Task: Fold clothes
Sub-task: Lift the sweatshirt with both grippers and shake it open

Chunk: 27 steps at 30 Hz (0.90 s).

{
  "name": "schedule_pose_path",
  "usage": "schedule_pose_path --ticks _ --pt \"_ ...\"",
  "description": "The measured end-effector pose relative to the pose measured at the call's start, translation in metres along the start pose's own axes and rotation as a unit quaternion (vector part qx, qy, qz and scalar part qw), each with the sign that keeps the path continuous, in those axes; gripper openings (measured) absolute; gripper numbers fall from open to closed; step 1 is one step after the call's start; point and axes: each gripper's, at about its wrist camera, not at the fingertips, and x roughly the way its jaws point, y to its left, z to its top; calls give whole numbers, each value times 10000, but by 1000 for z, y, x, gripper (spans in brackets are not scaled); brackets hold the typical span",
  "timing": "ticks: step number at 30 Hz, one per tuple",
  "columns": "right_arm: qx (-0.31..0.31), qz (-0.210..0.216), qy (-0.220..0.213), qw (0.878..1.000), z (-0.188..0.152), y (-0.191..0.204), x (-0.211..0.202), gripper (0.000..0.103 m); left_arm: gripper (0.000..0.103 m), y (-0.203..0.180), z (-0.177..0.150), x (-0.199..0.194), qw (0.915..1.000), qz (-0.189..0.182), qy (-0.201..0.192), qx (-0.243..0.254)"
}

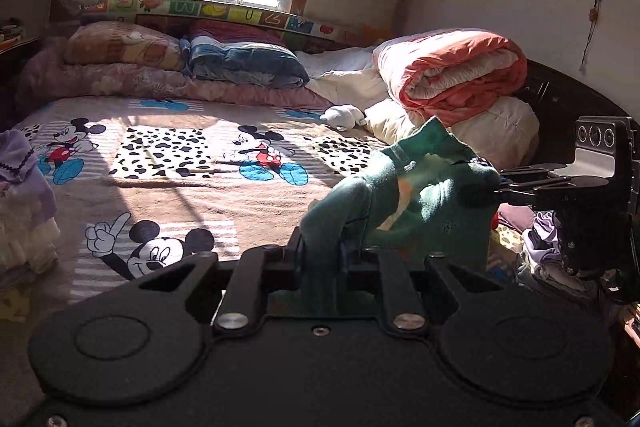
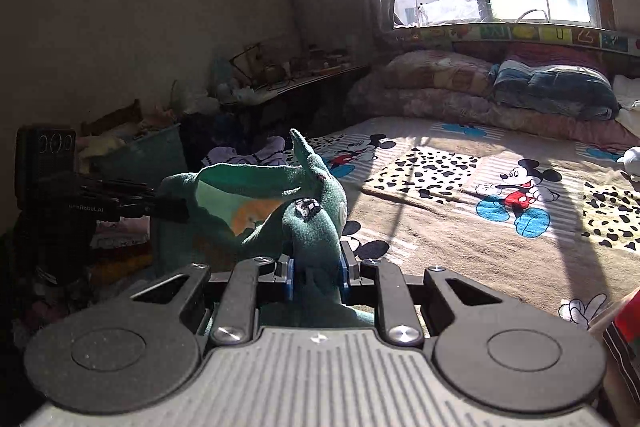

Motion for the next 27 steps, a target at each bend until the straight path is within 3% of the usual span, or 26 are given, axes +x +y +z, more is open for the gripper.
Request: schedule_pose_path --ticks 6,13,16,20,24,27 --pt "-287 -261 -21 9992 28 -6 -1 22 14 -13 34 7 9986 245 -82 451" --pt "-242 -803 -45 9965 56 -50 33 22 14 -14 78 57 9931 747 -41 898" --pt "-295 -1140 -225 9928 71 -67 48 22 14 -14 98 84 9870 1094 -138 1170" --pt "-667 -1733 -617 9807 83 -77 63 22 14 -14 123 114 9747 1509 -670 1507" --pt "-1238 -2100 -787 9666 70 -74 76 22 14 -17 112 127 9644 1706 -1019 1742" --pt "-1945 -2200 -435 9549 31 -62 91 22 14 -19 78 137 9593 1789 -918 1981"
